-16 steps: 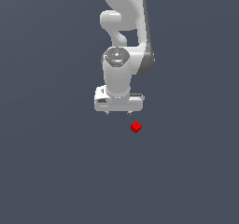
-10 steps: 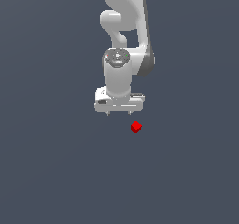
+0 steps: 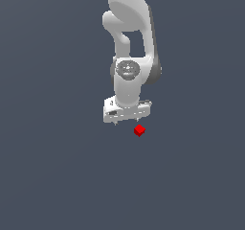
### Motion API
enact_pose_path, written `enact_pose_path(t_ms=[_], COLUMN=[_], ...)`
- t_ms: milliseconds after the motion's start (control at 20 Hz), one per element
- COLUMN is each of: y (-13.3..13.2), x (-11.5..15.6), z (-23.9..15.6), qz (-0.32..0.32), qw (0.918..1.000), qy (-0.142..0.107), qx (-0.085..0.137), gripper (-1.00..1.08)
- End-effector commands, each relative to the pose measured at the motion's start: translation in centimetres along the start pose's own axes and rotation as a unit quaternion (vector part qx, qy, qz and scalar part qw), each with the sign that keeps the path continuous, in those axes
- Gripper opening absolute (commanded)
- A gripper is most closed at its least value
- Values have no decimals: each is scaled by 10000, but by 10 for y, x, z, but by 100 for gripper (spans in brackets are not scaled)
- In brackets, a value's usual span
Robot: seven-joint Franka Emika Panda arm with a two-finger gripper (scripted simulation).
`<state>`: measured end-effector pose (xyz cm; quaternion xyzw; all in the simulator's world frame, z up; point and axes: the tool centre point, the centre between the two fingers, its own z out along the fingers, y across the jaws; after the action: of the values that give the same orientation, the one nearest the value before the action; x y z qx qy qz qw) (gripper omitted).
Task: Pick up the red cube and move it to a goal position.
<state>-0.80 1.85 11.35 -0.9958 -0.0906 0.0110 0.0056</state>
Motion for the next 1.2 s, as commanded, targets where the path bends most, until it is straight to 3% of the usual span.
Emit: enact_pose_path(t_ms=[0, 200, 600, 900, 1150], y=[-9, -27, -57, -67, -68], x=[4, 11, 16, 15, 15], z=[13, 38, 78, 93, 94], qz=[-370, -1113, -2261, -2676, -2708], qw=[9993, 9938, 9740, 9635, 9626], qy=[10, 35, 72, 84, 83], qx=[-8, -28, -68, -86, -92], gripper=[100, 100, 100, 100, 100])
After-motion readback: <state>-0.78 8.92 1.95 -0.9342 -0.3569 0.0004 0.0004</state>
